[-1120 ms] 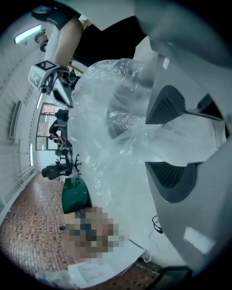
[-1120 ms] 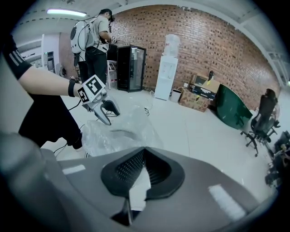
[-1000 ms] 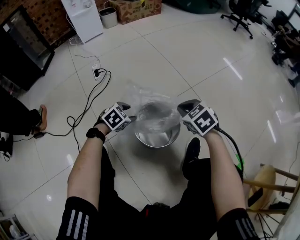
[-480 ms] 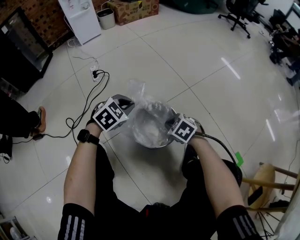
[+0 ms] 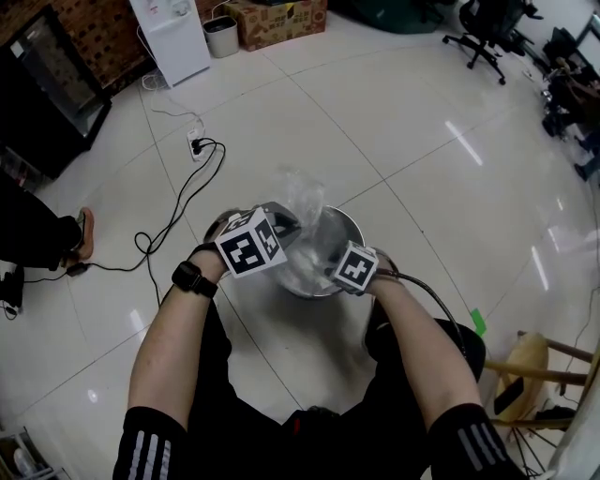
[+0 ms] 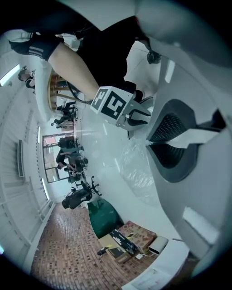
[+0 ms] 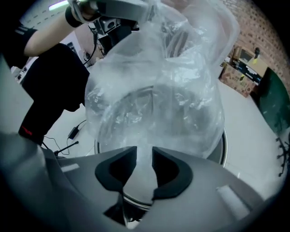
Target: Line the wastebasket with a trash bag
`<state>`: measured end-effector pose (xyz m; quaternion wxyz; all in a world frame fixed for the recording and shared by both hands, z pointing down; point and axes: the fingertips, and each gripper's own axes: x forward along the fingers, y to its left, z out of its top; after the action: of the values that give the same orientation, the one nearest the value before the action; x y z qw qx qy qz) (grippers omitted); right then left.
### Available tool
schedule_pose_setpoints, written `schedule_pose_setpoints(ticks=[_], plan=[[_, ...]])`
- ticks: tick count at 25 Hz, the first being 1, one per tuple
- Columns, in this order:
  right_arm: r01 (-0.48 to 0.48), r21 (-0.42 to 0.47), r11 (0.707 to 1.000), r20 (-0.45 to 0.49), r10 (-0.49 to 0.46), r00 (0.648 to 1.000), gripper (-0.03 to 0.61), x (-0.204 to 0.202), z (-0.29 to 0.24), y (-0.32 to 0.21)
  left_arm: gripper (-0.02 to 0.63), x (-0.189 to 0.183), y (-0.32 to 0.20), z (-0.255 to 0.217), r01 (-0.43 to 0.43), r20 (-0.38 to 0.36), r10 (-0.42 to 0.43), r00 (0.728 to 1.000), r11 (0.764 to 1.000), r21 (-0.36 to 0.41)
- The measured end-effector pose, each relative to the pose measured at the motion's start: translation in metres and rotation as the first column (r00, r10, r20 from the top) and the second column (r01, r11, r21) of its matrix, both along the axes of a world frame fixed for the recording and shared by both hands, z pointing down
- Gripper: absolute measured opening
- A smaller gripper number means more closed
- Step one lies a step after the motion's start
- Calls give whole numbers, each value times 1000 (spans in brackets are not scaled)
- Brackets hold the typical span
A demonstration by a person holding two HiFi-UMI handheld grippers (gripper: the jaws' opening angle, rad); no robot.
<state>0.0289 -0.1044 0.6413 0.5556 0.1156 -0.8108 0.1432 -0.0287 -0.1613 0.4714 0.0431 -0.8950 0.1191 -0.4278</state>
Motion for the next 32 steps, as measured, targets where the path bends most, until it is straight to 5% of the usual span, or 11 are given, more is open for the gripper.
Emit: schedule_pose_setpoints(ticks=[7,13,15,18,20,26,29,32], plan=[[89,-107,990,96,-79,992,146,13,-70,6,2,15,9,-1,-38,-10,38,999,999,-1],[-72,32,997,261,61,963,175,27,-144,-48,2,30,26,12,-101,12,101,995,995,-16],[-178,36,983,360,154,920,184,29,-165,-67,2,38,33,13,-129,15,129,992,992,-13],[-337,-154,929,542,364,757,214,21,-193,-84,2,53,44,17,-180,38,180,983,983,16],[-365,-230,902,573,429,699,255,14,-196,-86,2,64,54,23,-220,66,217,974,975,38],[-401,-279,873,431,487,760,244,4,-150,-74,2,87,72,38,-297,107,287,952,951,84],[-398,-248,883,401,468,788,30,6,-141,-71,8,88,73,40,-299,102,290,952,951,84],[-429,-198,881,410,472,780,6,16,-150,-81,93,81,70,36,-285,87,279,956,956,67]])
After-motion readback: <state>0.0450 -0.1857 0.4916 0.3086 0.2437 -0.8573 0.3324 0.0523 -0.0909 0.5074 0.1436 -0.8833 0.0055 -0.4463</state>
